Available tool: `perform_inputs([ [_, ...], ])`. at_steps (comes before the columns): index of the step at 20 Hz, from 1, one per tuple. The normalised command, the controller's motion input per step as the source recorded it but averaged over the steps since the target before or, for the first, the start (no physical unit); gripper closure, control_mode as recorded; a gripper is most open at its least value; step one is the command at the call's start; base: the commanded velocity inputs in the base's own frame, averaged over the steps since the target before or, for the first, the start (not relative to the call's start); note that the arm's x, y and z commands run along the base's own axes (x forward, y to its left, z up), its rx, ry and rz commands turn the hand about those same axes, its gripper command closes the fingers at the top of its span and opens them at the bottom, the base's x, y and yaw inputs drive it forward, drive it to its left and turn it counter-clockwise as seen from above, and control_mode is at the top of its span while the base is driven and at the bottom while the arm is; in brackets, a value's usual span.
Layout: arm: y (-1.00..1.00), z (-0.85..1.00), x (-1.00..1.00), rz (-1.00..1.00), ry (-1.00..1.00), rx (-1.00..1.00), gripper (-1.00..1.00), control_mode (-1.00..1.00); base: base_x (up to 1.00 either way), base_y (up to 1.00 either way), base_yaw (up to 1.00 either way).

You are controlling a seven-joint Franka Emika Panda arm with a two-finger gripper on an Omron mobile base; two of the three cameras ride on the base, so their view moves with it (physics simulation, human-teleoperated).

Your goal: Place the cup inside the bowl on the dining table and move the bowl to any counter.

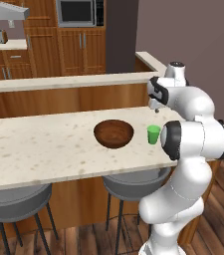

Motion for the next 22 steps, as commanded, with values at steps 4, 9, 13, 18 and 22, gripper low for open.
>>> perform_inputs([
  [4,-0.02,-0.18,0.02,0.0,0.0,0.0,-1.0,-1.0,0.0,0.0,0.0],
  [9,-0.04,-0.16,0.0,0.0,0.0,0.0,-1.0,-1.0,0.0,0.0,0.0],
  [13,-0.09,-0.1,0.0,0.0,0.0,0.0,-1.0,-1.0,0.0,0.0,0.0],
  [18,-0.03,-0.13,0.0,0.0,0.0,0.0,-1.0,-1.0,0.0,0.0,0.0],
  [22,0.0,-0.23,0.0,0.0,0.0,0.0,-1.0,-1.0,0.0,0.0,0.0],
])
